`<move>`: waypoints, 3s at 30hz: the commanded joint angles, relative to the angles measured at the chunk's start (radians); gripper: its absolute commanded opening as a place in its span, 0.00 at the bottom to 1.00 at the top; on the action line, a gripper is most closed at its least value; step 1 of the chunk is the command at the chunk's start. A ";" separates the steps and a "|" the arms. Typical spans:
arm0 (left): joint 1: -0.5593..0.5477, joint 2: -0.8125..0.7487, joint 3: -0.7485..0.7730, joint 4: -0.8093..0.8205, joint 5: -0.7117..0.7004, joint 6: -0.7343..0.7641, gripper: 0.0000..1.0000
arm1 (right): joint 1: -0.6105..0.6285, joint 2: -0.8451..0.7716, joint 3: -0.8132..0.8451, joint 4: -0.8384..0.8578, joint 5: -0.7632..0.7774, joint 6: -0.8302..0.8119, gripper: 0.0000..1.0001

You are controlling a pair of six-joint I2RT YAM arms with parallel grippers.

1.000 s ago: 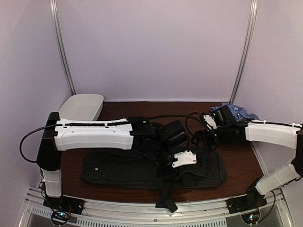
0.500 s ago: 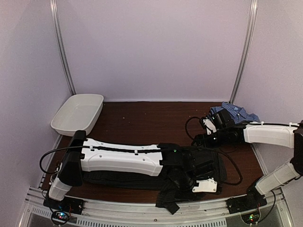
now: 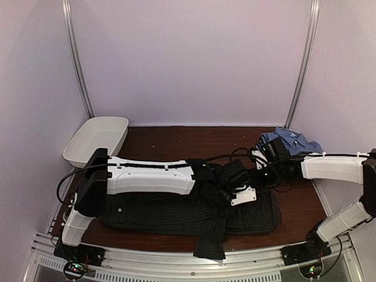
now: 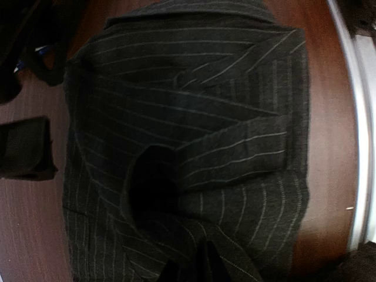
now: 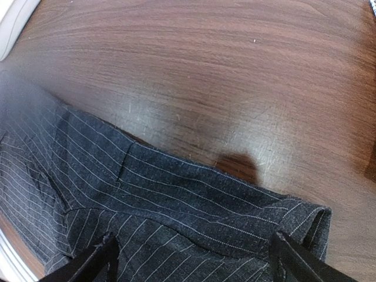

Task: Fold and stack the long sleeve shirts
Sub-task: Adjust the sleeve at the center of the board, then pick up the sleeve from the corner of the board.

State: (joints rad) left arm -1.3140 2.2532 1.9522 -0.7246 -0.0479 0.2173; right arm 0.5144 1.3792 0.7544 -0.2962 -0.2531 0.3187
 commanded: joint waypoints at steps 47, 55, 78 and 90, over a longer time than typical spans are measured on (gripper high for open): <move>-0.048 -0.225 -0.544 0.425 0.085 -0.689 0.61 | -0.032 -0.068 -0.078 0.037 -0.007 0.020 0.90; -0.048 -0.247 -0.484 0.314 0.063 -0.639 0.31 | -0.031 -0.090 -0.082 0.041 -0.010 0.022 0.90; 0.226 -0.259 -0.028 -0.163 0.312 0.059 0.00 | -0.031 -0.189 -0.090 0.070 -0.060 0.016 0.90; 0.260 -0.105 0.211 -0.288 0.345 0.351 0.00 | -0.031 -0.261 -0.158 0.204 -0.206 0.010 0.91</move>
State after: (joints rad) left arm -1.0760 2.1181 2.1048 -0.9703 0.2710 0.4473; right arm 0.4892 1.1534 0.6231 -0.1684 -0.3950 0.3386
